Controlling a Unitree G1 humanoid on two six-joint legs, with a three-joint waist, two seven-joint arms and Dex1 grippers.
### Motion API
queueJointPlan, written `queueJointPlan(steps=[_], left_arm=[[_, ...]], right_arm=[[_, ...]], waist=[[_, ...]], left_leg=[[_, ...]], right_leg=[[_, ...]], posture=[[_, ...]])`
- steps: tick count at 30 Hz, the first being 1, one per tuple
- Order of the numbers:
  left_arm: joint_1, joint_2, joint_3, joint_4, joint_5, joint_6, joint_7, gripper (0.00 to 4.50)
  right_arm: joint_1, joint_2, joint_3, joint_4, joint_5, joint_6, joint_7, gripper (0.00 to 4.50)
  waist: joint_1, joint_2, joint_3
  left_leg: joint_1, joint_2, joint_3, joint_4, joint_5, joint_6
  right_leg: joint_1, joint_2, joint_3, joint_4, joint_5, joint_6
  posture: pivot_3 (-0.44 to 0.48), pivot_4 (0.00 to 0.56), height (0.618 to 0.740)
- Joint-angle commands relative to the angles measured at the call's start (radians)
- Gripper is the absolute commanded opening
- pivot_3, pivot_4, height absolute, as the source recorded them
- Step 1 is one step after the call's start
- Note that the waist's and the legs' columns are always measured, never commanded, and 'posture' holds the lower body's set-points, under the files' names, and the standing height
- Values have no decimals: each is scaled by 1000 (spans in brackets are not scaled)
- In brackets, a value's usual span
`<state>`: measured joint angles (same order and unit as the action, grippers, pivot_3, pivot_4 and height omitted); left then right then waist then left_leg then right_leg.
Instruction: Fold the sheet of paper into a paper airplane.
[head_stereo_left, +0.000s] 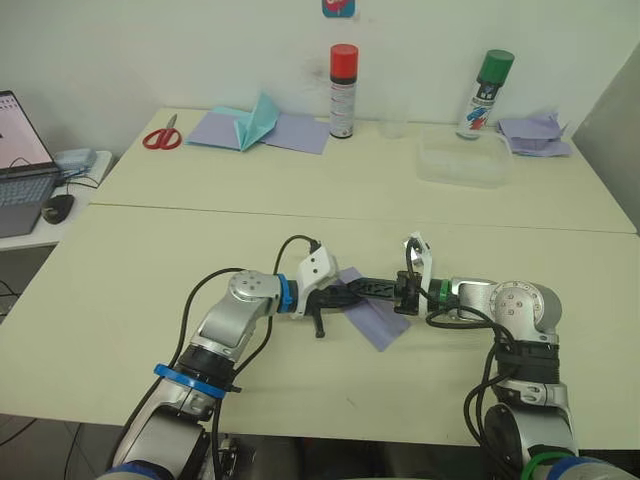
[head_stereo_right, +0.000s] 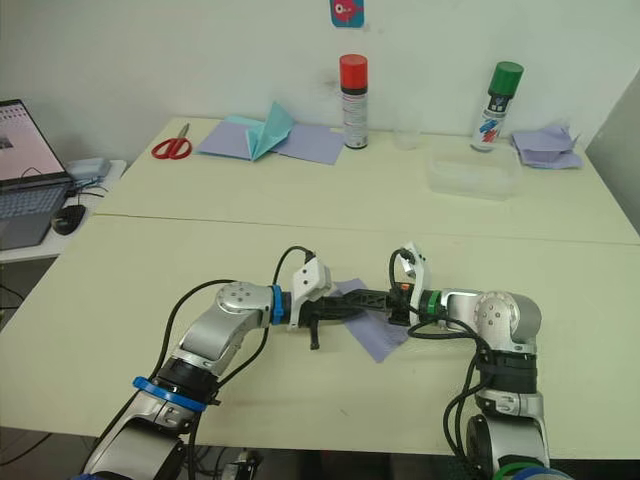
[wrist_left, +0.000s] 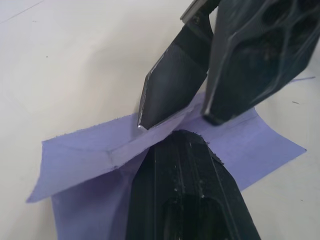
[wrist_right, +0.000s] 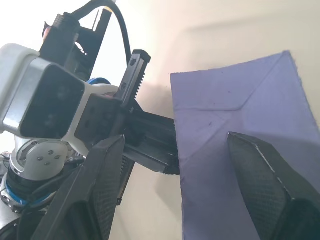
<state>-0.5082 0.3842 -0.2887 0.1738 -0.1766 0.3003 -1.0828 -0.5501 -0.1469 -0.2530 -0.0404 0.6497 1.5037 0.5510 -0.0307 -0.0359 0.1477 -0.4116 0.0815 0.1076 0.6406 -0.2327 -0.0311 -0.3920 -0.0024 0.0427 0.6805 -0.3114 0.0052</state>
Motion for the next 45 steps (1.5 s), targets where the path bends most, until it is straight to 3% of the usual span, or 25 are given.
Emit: queueJointPlan(steps=[1,6,14,18,23,24,32,39,45], left_arm=[[-25,-12,-1,-31,-9,-5,-4,0],[-30,-8,1,-7,6,-20,3,0],[-42,-11,-2,10,11,-32,6,0],[-33,3,-15,6,27,-37,-2,0],[-14,19,-21,-3,43,-47,-2,0],[-11,20,-19,-6,44,-46,0,0],[26,34,-35,-86,49,-11,4,0],[56,43,-86,-89,95,28,17,0],[46,69,-117,-51,144,40,22,0]], right_arm=[[-2,-22,23,-25,8,-6,-18,3378],[39,-131,172,-73,-4,-104,40,3378],[48,-205,254,-84,0,-176,67,3378],[49,-202,237,-68,6,-176,50,2091],[54,-191,190,-57,20,-137,16,172],[55,-187,176,-55,22,-126,6,10],[48,-22,-86,-85,82,105,-172,10],[153,42,-140,-170,310,111,-412,10],[170,28,-174,-186,355,111,-534,10]], waist=[[0,0,0],[0,0,0],[0,0,0],[1,0,0],[1,0,0],[1,0,0],[1,0,0],[1,1,-1],[0,1,-3]], left_leg=[[-2,0,0,0,0,0],[-7,-1,0,1,0,0],[-12,-1,0,3,0,0],[-12,-1,0,3,0,0],[-13,-1,0,3,0,0],[-13,-1,0,3,0,0],[-13,0,0,3,0,0],[-13,0,0,3,0,0],[-13,0,-1,3,0,0]], right_leg=[[-2,0,0,0,0,0],[-7,1,0,1,0,0],[-12,2,1,2,0,0],[-12,2,1,2,0,0],[-12,2,1,2,0,0],[-13,2,1,2,0,0],[-13,2,1,2,0,0],[-13,1,1,3,0,0],[-12,1,1,3,0,0]], posture=[[0,150,740],[0,150,740],[0,150,740],[0,150,740],[0,150,740],[0,150,740],[0,150,740],[0,150,740],[0,150,740]])
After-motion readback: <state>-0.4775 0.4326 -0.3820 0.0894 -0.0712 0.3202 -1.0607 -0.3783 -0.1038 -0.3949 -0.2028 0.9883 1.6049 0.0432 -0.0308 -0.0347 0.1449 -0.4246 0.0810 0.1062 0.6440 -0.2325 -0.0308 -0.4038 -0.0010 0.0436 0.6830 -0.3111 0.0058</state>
